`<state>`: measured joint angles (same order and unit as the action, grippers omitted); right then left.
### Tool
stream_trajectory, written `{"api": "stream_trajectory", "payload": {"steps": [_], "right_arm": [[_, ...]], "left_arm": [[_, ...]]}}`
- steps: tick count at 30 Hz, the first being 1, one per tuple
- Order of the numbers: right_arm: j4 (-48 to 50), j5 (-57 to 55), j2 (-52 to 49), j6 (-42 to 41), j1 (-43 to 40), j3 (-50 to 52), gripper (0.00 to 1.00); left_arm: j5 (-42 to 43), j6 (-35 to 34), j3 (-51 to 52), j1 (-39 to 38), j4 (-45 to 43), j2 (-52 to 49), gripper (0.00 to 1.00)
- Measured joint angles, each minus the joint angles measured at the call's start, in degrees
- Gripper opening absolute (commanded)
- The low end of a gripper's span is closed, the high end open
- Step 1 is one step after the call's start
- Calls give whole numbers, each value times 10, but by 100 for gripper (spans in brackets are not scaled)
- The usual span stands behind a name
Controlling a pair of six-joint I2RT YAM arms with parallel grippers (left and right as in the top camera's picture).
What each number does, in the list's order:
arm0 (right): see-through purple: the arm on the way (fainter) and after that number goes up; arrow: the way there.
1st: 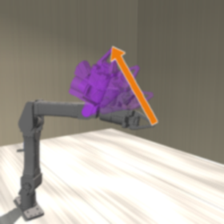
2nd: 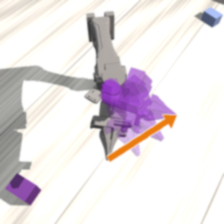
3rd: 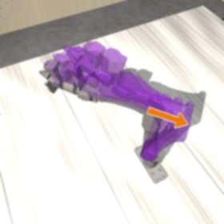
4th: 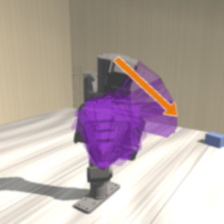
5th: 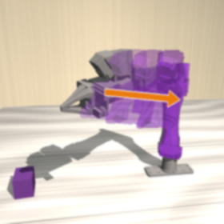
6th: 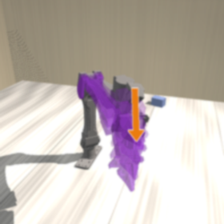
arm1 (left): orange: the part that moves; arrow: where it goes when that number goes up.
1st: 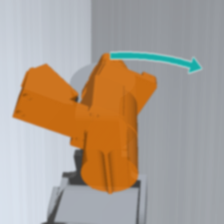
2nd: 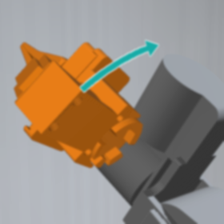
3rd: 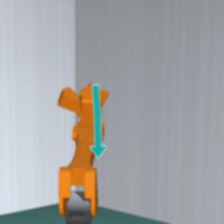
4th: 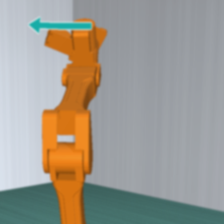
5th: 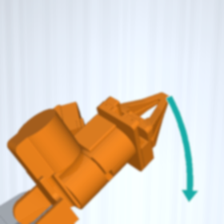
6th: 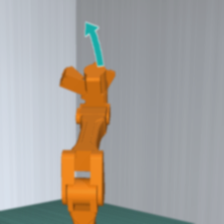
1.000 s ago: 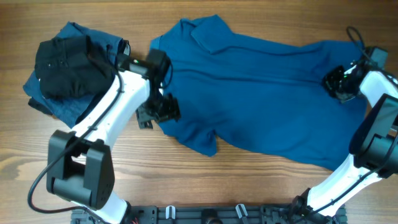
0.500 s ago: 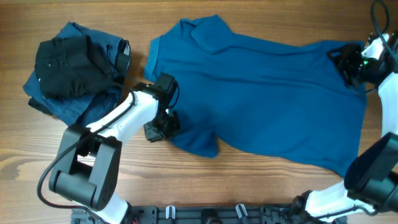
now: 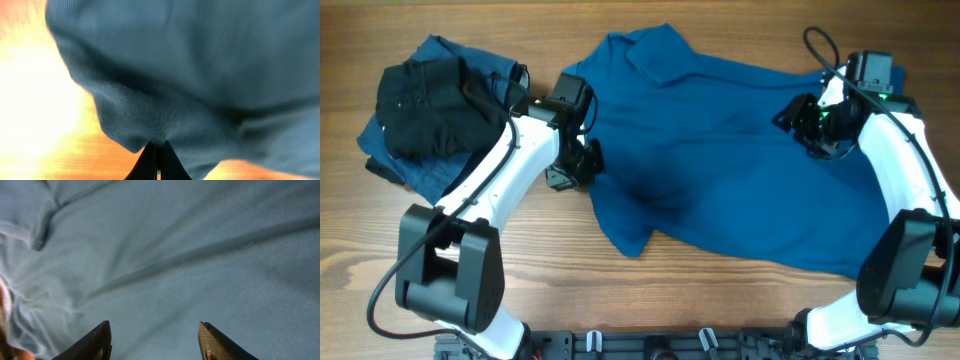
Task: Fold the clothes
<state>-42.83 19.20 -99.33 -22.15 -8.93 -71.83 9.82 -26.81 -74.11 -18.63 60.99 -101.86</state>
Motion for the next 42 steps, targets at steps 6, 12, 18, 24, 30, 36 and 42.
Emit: {"api": "stream_trajectory", "payload": {"steps": [6,12,18,24,30,36,42], "right_arm": [[2,-18,-1,-1,0,5,57],[9,-22,-19,-1,0,5,57],[11,-26,-25,-1,0,6,57],[10,-26,-27,-1,0,6,57],[14,-26,-27,-1,0,6,57],[14,-26,-27,-1,0,6,57],[14,-26,-27,-1,0,6,57]], "left_arm": [[56,21,0,0,120,-3,4],[46,29,2,-2,-29,-4,10],[17,12,2,21,-159,-49,75],[64,14,2,32,-53,-62,68],[61,42,17,-46,13,-41,59],[50,20,92,-110,-31,-40,53],[49,-3,139,-137,-89,-37,4]]}}
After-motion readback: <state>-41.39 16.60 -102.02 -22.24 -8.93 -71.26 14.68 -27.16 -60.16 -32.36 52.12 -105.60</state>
